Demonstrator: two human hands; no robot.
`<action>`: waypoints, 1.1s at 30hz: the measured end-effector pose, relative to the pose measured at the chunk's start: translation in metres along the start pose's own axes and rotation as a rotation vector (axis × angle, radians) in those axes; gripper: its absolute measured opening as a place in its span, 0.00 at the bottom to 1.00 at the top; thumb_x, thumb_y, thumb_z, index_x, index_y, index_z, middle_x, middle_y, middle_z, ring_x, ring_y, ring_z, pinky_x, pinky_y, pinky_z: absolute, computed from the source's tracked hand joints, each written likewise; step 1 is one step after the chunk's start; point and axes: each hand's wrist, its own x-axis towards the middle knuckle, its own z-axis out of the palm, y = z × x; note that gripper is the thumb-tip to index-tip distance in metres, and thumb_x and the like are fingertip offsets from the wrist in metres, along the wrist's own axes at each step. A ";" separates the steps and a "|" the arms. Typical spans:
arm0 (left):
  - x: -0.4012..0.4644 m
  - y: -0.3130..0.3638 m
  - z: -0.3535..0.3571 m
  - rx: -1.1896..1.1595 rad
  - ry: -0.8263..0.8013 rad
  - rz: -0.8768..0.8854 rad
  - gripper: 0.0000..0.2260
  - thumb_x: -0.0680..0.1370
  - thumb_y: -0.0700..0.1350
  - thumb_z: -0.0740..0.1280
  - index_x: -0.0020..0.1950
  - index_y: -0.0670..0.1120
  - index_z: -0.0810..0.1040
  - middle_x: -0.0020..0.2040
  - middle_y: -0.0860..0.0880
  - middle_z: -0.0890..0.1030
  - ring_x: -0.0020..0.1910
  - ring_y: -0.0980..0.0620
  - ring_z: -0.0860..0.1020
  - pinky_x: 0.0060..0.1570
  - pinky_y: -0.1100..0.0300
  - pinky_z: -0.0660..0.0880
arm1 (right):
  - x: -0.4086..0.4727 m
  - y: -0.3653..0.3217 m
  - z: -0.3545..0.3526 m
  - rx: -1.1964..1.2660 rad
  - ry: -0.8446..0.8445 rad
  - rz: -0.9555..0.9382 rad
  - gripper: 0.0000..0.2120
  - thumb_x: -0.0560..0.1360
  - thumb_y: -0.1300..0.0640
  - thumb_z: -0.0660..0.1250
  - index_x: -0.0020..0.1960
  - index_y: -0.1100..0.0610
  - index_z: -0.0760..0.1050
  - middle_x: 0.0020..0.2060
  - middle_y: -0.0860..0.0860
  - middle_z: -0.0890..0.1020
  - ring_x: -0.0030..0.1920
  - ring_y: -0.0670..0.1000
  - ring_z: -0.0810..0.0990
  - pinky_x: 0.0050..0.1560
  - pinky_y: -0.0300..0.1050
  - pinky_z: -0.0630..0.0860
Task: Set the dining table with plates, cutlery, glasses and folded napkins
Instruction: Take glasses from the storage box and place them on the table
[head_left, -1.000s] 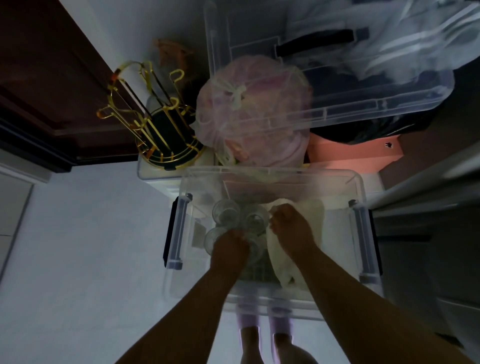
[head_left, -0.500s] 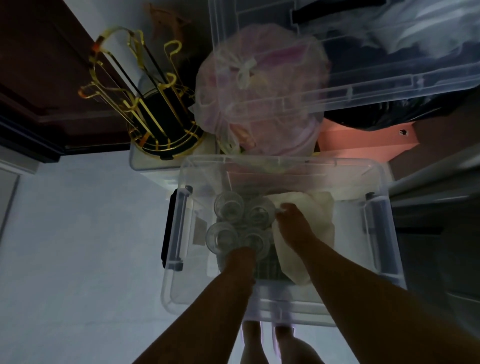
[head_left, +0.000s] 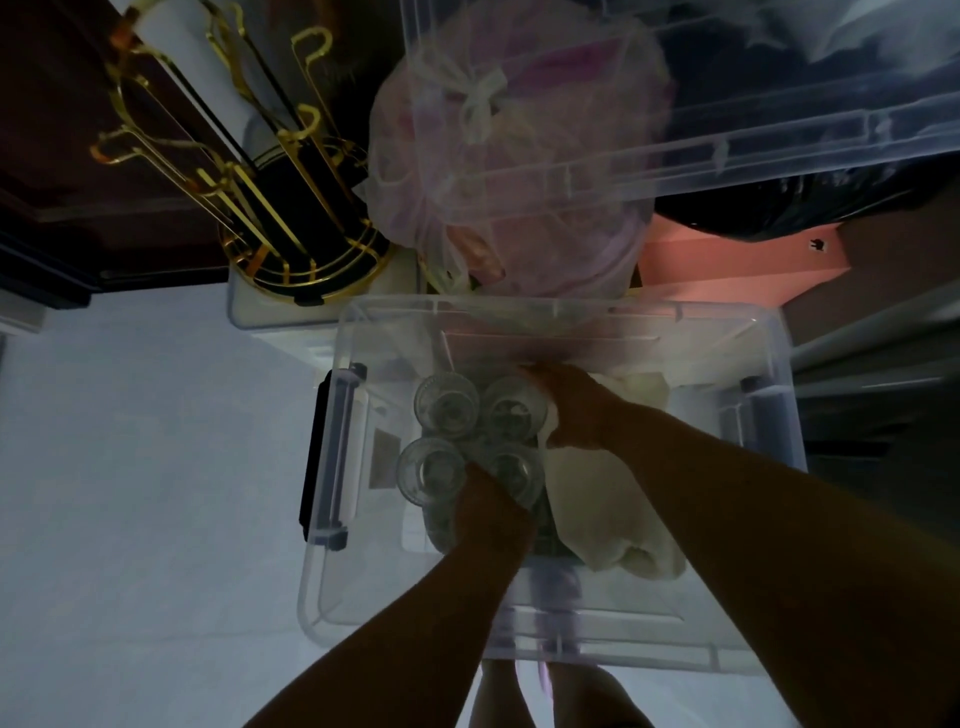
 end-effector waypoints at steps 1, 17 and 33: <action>0.003 -0.003 -0.003 0.044 0.012 0.069 0.28 0.75 0.40 0.69 0.72 0.42 0.61 0.59 0.42 0.77 0.57 0.45 0.77 0.52 0.58 0.73 | 0.000 0.002 -0.001 -0.027 0.007 -0.006 0.48 0.67 0.56 0.77 0.77 0.56 0.50 0.75 0.54 0.57 0.74 0.55 0.56 0.72 0.43 0.53; 0.050 -0.031 -0.021 0.670 0.382 0.859 0.41 0.57 0.72 0.68 0.58 0.42 0.76 0.52 0.44 0.79 0.50 0.43 0.77 0.52 0.49 0.75 | 0.019 0.015 0.010 -0.026 0.080 -0.128 0.45 0.66 0.53 0.78 0.76 0.53 0.57 0.72 0.53 0.67 0.72 0.53 0.65 0.69 0.41 0.59; -0.013 -0.016 -0.078 0.219 0.185 1.075 0.29 0.63 0.64 0.73 0.57 0.50 0.74 0.51 0.53 0.79 0.50 0.58 0.76 0.54 0.56 0.75 | -0.052 -0.008 -0.014 0.379 0.430 -0.089 0.43 0.60 0.53 0.81 0.70 0.53 0.64 0.64 0.51 0.74 0.64 0.50 0.72 0.65 0.39 0.67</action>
